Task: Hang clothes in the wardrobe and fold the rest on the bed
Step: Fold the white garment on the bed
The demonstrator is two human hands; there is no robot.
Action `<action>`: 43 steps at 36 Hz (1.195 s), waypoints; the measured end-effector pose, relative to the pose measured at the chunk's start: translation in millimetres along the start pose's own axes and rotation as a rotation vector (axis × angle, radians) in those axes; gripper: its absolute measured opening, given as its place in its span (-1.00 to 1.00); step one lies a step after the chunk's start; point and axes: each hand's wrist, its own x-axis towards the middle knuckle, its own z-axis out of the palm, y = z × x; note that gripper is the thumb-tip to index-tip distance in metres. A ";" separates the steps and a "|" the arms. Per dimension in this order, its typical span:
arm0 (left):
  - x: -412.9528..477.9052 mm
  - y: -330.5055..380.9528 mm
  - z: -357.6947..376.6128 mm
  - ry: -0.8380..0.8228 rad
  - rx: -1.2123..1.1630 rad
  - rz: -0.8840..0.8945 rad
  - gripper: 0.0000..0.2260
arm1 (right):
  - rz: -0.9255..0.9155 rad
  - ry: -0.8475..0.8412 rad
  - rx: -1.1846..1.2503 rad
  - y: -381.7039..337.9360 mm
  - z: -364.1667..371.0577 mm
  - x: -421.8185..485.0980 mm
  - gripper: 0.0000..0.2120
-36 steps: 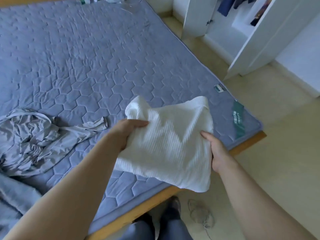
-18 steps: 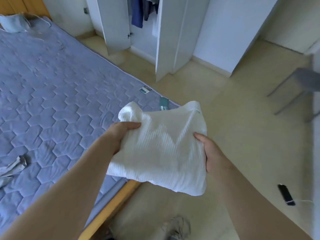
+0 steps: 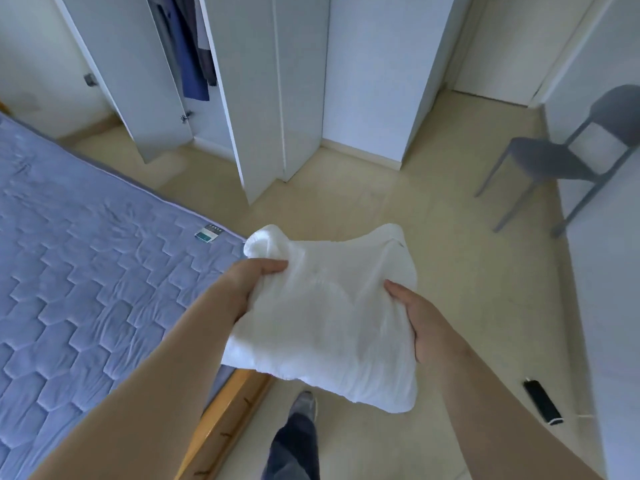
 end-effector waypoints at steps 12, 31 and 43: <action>149.7 152.1 69.7 -0.059 0.009 0.058 -0.65 | -0.091 0.046 0.087 -149.9 5.0 137.5 -0.64; 316.3 348.4 155.6 -0.005 -0.109 0.167 -0.68 | -0.174 -0.127 -0.017 -386.7 15.5 344.8 -0.64; 373.0 471.9 169.0 0.175 -0.286 0.237 -0.61 | -0.125 -0.490 -0.211 -564.8 71.7 451.8 -0.79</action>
